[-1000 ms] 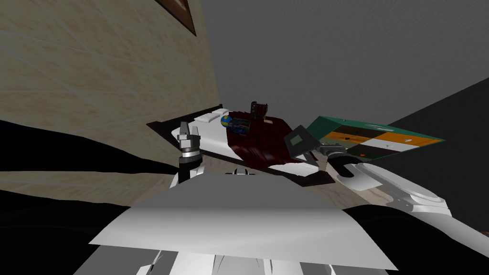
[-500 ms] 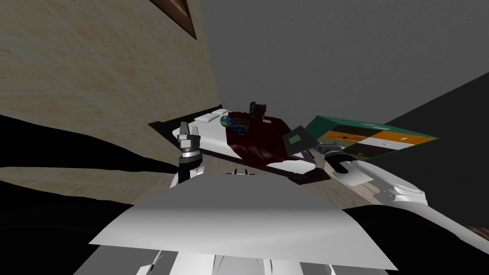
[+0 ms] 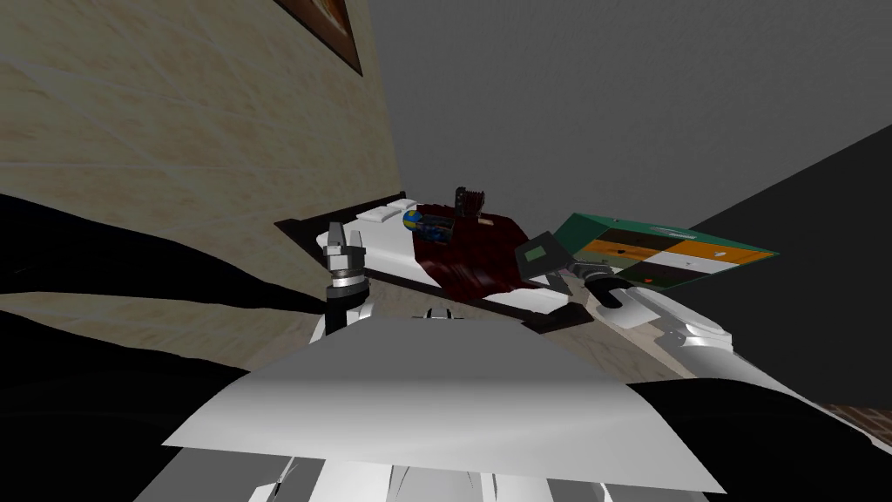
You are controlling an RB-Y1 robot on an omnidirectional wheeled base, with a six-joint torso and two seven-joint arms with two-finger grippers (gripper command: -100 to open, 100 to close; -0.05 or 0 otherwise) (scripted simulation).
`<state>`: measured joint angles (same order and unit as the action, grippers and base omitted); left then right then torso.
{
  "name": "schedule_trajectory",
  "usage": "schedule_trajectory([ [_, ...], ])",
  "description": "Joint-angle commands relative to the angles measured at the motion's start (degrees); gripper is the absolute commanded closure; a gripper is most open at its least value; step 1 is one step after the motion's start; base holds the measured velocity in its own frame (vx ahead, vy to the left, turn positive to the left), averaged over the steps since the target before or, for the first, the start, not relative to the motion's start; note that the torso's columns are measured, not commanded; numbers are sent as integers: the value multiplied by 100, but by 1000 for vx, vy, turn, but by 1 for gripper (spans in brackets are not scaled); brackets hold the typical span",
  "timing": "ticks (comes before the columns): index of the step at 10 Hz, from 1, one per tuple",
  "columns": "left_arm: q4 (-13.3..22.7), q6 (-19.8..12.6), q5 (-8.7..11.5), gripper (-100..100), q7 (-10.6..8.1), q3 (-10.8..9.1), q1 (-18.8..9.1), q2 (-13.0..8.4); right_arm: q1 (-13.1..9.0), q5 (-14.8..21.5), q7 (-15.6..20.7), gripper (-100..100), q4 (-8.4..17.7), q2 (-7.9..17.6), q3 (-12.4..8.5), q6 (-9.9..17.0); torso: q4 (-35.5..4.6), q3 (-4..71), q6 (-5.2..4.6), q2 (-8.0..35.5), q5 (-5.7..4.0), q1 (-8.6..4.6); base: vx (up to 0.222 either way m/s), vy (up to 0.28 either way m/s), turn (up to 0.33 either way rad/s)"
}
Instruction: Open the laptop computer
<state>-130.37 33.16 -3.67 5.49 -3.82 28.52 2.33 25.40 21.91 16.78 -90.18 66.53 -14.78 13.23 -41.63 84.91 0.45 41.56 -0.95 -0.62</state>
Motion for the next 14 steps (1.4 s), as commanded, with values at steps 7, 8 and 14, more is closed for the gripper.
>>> schedule_trajectory([
  [7,0,0,0,0,0,0,1,0,-1214,-185,-199,100,1291,-48,896,-517,3,10,20,-17,9,32,-40,-10,0],
  [8,0,0,0,0,0,0,1,0,-1243,-185,-199,100,1428,-48,1014,-517,4,19,29,-29,16,40,0,0,0],
  [14,0,0,0,0,0,0,1,0,-1976,-289,-317,100,2177,-65,1560,-795,-2,20,36,-29,24,48,-39,-8,2],
])
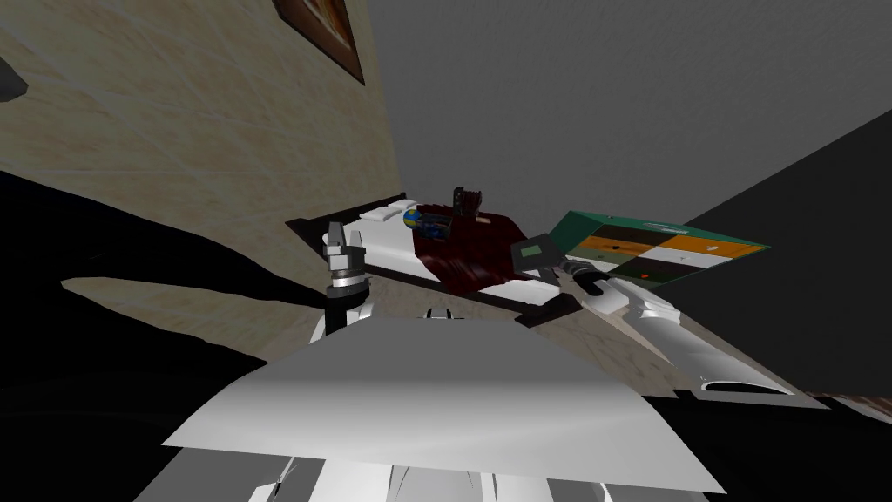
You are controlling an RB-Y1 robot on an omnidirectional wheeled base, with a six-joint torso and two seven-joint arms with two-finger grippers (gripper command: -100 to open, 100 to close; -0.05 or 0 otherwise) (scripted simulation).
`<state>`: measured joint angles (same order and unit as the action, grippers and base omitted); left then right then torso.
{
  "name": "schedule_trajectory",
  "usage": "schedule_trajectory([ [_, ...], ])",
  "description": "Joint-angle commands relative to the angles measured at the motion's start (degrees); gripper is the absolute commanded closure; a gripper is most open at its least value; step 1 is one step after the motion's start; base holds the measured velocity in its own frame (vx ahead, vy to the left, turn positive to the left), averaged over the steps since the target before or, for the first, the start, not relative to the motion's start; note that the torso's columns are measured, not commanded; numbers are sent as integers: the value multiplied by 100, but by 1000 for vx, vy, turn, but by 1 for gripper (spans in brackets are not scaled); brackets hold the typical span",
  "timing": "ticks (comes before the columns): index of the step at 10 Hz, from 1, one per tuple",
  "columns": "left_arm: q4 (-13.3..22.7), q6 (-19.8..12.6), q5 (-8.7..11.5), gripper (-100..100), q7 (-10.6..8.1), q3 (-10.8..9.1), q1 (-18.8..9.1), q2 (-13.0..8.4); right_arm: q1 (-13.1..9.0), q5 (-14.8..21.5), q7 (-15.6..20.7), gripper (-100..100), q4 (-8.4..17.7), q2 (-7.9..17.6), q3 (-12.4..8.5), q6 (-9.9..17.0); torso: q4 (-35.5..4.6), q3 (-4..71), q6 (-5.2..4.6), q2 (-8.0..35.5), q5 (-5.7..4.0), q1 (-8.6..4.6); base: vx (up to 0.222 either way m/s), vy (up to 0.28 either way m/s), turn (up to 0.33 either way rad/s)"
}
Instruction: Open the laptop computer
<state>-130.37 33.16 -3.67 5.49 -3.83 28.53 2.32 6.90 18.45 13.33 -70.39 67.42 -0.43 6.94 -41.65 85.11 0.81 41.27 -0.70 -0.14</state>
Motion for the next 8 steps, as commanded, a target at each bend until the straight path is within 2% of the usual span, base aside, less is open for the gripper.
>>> schedule_trajectory([
  [1,0,0,0,0,0,0,0,0,-430,-46,-89,100,459,-172,381,-313,2,5,9,-8,0,-1,-63,-11,17],
  [2,0,0,0,0,0,0,-1,0,-601,-46,-89,100,684,-172,473,-441,3,-2,20,6,-10,-8,-94,-18,14],
  [3,0,0,0,0,0,0,-1,0,-834,-46,-89,100,932,-172,641,-444,-3,-7,17,12,-7,-13,-52,-10,28],
  [4,0,0,0,0,0,0,-1,0,-858,-46,-89,100,947,-172,648,-444,-5,-1,13,3,2,-4,-17,1,6],
  [6,0,0,0,0,0,0,-1,0,-1394,-150,-208,100,1492,-189,1099,-722,-7,0,12,6,10,-5,-74,-14,24],
  [7,0,0,0,0,0,0,-1,0,-1561,-150,-208,100,1644,-189,1171,-722,-11,-8,6,17,9,-6,-47,-3,26],
  [8,0,0,0,0,0,0,0,0,-1758,-254,-326,100,1849,-206,1378,-921,-15,-5,-8,13,19,-7,-94,-3,48],
])
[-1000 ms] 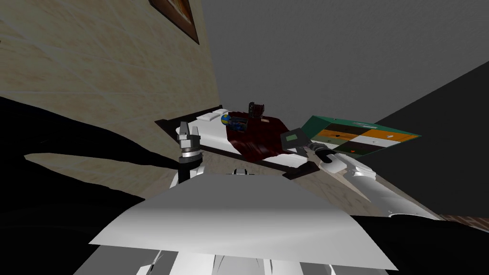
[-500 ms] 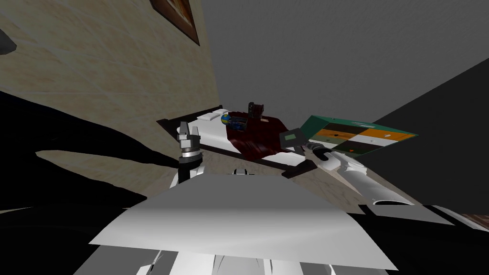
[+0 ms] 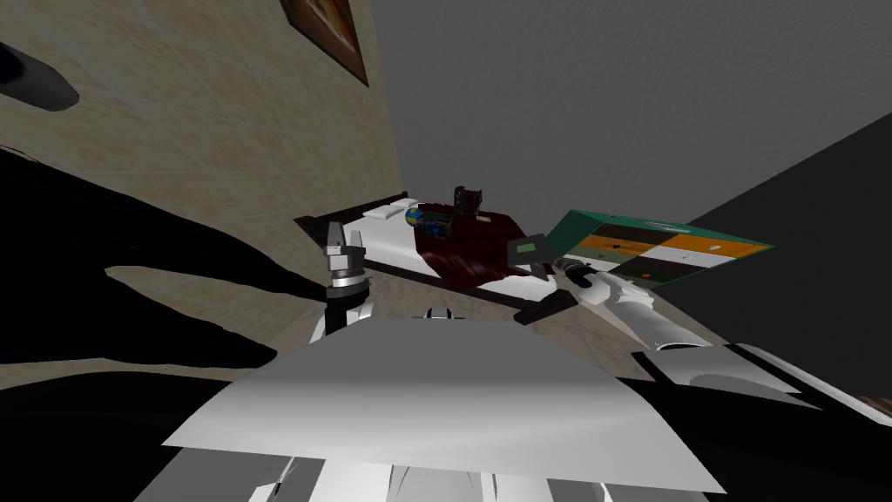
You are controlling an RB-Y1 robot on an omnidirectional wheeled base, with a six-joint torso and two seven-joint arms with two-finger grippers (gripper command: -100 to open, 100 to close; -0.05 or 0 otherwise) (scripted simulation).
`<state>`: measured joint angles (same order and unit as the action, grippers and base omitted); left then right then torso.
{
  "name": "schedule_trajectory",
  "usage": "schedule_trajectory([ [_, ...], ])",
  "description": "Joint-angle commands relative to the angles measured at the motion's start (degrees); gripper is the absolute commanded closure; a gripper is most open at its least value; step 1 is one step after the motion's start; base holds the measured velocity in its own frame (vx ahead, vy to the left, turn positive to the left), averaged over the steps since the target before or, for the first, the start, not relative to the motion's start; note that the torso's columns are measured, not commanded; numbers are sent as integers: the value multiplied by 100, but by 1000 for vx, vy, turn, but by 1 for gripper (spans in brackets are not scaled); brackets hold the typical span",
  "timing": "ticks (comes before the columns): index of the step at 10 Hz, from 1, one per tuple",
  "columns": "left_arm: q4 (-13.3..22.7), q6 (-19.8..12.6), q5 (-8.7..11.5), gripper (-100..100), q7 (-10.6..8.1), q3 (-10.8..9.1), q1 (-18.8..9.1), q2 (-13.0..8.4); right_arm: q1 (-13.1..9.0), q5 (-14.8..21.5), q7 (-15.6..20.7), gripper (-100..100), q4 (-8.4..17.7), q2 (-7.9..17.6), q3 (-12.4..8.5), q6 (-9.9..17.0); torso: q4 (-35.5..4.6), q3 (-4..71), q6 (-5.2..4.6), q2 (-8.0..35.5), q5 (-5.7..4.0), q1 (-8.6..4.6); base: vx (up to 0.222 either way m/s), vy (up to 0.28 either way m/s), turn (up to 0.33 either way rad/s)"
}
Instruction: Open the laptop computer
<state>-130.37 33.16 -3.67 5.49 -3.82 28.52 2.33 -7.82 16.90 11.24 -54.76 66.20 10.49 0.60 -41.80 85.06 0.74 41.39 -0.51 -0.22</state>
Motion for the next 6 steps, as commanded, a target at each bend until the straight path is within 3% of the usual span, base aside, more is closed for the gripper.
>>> schedule_trajectory([
  [1,0,0,0,0,0,0,0,0,-466,-99,-118,100,469,-83,450,-366,-4,-11,-5,21,0,2,-89,-18,16],
  [3,0,0,0,0,0,0,0,0,-826,-99,-118,100,872,-83,602,-366,-5,-6,-15,11,4,-2,-24,0,9],
  [4,0,0,0,0,0,0,1,0,-984,-203,-236,100,1039,-100,821,-624,-13,-2,-24,8,22,3,-63,-8,22],
  [6,0,0,0,0,0,0,0,0,-1330,-203,-236,100,1447,-100,1108,-644,-29,-30,-31,55,27,7,-64,-12,22],
])
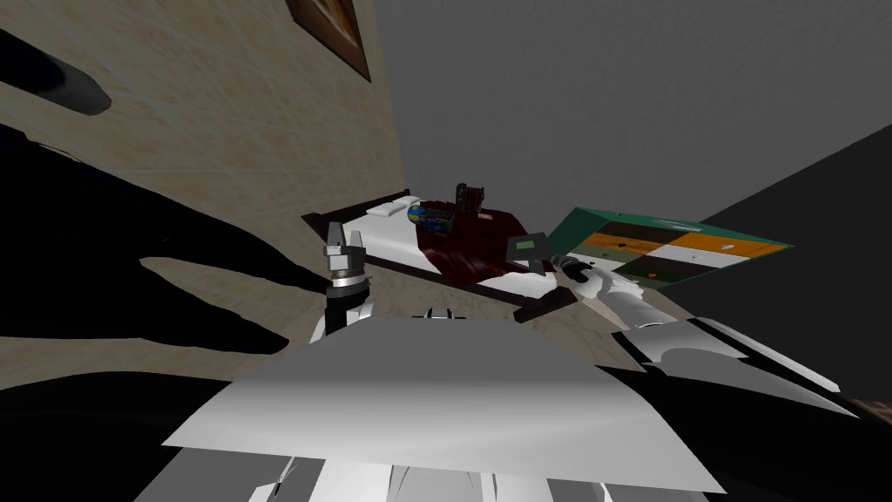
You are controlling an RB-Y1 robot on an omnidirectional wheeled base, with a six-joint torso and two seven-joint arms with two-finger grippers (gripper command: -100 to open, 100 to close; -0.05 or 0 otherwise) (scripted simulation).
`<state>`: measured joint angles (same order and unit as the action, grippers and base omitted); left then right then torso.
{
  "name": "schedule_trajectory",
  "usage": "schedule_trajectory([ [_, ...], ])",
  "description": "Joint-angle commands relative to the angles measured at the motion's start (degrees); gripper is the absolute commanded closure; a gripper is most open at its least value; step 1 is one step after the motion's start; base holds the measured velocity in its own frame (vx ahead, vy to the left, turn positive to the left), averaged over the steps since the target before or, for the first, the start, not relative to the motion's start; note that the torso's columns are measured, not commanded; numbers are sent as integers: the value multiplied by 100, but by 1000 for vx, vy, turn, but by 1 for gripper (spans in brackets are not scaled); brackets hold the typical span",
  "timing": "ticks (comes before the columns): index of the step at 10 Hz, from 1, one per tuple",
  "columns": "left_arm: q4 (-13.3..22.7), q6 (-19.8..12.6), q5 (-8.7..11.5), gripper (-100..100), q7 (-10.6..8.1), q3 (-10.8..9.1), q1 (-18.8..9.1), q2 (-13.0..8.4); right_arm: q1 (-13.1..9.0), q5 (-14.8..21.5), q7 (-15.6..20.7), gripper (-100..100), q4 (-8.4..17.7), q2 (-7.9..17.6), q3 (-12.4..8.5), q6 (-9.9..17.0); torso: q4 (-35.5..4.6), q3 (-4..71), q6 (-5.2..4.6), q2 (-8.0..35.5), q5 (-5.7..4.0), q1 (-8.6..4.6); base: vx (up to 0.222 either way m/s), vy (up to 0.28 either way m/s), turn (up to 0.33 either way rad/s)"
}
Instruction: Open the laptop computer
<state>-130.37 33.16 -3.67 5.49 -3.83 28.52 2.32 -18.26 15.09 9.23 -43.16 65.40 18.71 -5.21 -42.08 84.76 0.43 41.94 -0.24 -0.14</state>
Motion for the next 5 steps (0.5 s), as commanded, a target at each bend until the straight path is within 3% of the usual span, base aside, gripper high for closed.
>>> schedule_trajectory([
  [1,0,0,0,0,0,0,0,0,-453,-22,-35,100,471,-21,304,-63,-6,-1,-12,1,12,10,-10,0,9],
  [2,0,0,0,0,0,0,1,0,-541,-22,-35,100,471,-21,304,-63,-10,0,-19,2,23,20,6,4,-5],
  [3,0,0,0,0,0,0,1,0,-678,-126,-154,100,610,-38,589,-287,-14,-3,-21,8,28,29,-59,-12,55],
  [5,0,0,0,0,0,0,0,0,-929,-126,-154,100,782,-38,827,-341,-26,-31,-44,53,24,12,-63,-13,17],
])
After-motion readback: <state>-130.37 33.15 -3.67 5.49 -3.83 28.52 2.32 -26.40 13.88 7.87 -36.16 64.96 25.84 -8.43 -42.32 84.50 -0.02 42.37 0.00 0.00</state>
